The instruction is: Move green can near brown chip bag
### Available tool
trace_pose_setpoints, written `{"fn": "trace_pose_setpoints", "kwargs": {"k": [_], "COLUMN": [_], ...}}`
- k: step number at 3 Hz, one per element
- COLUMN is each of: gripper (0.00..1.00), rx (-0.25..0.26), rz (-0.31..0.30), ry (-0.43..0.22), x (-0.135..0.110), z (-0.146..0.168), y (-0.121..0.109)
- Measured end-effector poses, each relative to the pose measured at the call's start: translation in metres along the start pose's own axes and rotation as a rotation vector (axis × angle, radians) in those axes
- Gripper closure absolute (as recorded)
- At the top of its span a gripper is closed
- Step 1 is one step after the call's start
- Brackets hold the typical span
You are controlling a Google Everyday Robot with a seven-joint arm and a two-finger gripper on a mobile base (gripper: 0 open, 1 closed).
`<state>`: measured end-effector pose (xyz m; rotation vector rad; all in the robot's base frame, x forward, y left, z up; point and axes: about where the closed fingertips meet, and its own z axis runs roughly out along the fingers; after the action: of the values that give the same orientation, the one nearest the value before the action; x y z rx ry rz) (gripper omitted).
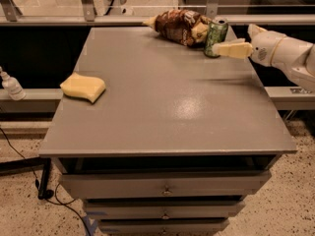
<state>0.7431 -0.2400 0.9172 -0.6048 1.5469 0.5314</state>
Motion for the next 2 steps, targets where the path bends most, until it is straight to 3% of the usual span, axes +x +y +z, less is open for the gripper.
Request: {"fn": "trace_pose_setpoints", "kwargs": {"k": [2], "gripper": [0.00], "rx": [0.108], "rz": [-0.015], "ry": [-0.022], "x": [-0.014], "z": [-0.074], "y": [-0.019]}}
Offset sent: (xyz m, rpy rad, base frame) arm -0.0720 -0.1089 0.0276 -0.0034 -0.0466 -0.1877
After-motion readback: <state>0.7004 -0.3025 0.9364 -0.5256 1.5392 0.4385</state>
